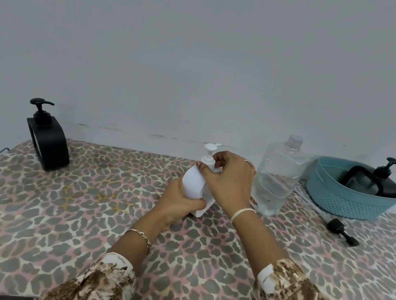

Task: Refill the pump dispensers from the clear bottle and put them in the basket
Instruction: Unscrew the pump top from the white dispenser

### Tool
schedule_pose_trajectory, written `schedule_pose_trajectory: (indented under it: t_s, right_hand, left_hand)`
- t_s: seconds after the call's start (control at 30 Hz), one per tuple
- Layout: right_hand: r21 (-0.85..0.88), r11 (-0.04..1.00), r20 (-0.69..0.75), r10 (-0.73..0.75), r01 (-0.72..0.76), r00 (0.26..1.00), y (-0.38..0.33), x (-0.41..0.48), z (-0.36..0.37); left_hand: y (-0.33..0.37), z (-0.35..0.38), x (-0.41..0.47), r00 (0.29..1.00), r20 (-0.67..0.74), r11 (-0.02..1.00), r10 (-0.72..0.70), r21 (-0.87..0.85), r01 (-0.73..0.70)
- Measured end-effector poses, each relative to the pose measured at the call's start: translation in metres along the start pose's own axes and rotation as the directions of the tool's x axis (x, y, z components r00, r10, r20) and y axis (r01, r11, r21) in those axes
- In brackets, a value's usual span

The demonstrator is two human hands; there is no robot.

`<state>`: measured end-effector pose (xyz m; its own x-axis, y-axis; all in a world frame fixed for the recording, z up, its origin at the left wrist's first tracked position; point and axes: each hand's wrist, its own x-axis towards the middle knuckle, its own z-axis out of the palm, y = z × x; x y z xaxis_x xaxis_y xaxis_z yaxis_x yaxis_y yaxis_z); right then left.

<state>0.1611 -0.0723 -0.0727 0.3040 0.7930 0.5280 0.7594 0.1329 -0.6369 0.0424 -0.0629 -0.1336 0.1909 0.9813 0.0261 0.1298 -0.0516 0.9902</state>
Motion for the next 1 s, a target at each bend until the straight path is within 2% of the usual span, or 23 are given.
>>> schedule_pose_trajectory:
  t_s: [0.2,0.33,0.43,0.7,0.8,0.87,0.93,1.0]
  right_hand:
    - [-0.207,0.978,-0.021,-0.046,0.041,0.999,0.001,-0.001,-0.003]
    - [-0.154,0.988,0.091,-0.018,0.032,0.996,-0.004,0.003,-0.001]
    - [-0.111,0.993,0.141,-0.008,0.024,0.990,-0.004,0.006,-0.002]
    - [-0.074,0.994,0.174,-0.069,0.083,0.982,-0.001,0.012,-0.001]
    - [-0.036,0.994,0.241,-0.094,0.106,0.966,0.002,0.016,-0.005]
    - [0.063,0.991,0.384,-0.132,0.116,0.914,0.006,0.023,-0.013]
    - [0.208,0.976,0.524,-0.167,0.065,0.835,0.011,0.030,-0.023]
    - [0.278,0.961,0.576,-0.174,0.009,0.798,0.018,0.034,-0.029]
  left_hand:
    - [0.001,0.020,-0.009,0.987,-0.159,1.000,0.016,0.015,-0.014]
    - [0.000,0.034,-0.013,0.967,-0.253,1.000,-0.016,-0.017,0.012]
    - [-0.001,0.037,-0.014,0.961,-0.274,0.999,-0.034,-0.022,0.029]
    - [-0.001,0.023,-0.009,0.980,-0.184,0.994,-0.074,-0.091,0.058]
    - [-0.002,0.007,-0.005,0.994,-0.064,0.990,-0.092,-0.109,0.084]
    - [-0.001,-0.004,-0.001,0.996,0.021,0.990,-0.086,-0.108,0.088]
    - [0.000,-0.009,0.001,0.996,0.066,0.993,-0.067,-0.092,0.073]
    - [0.000,-0.008,0.001,0.997,0.068,0.997,-0.037,-0.058,0.041]
